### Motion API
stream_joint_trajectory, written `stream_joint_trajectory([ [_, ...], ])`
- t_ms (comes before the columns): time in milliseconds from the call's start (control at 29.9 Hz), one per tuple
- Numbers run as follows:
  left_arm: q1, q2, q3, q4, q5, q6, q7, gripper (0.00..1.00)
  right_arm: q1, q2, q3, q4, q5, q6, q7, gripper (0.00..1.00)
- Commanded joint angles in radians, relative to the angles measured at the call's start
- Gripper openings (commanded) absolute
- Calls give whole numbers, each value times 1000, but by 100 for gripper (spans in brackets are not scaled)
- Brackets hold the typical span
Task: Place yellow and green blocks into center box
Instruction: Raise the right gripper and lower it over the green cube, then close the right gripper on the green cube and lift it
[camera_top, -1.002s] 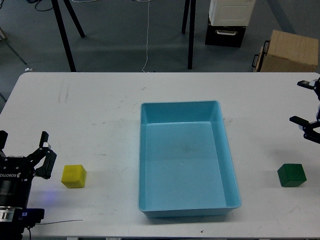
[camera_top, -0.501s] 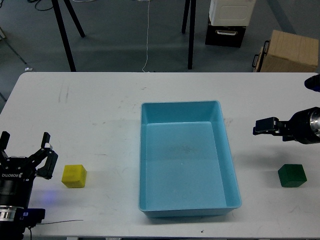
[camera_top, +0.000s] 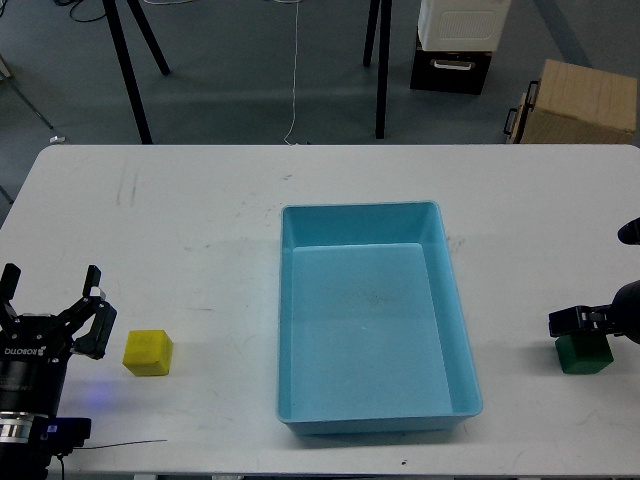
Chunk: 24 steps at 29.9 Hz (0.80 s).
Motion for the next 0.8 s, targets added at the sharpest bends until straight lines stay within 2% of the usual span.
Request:
stream_joint_trajectory([
  [0,0,0,1,0,0,0,0,100,-8,1,0,0,-1,-8,-1,99],
  [234,0,-1,2,3,1,0,0,100,-55,11,12,6,4,-77,2,98],
  [301,-2,-1,12,12,1,0,0,100,-55,8,11,18,4,-77,2,94],
  [367,-2,-1,15,17,1,0,0,100,-57,4,9,35,2,-75,2,79],
  [434,0,-1,15,20,1,0,0,100,-57,1,9,43,-2,-75,1,57],
  [468,0,-1,15,20,1,0,0,100,-57,0,7,45,-5,-75,-1,50],
  [568,0,-3,15,20,1,0,0,100,-58,0,4,45,-7,-74,-7,34],
  [768,1,-3,16,21,1,0,0,100,-67,-22,23,51,-2,-82,-7,10],
])
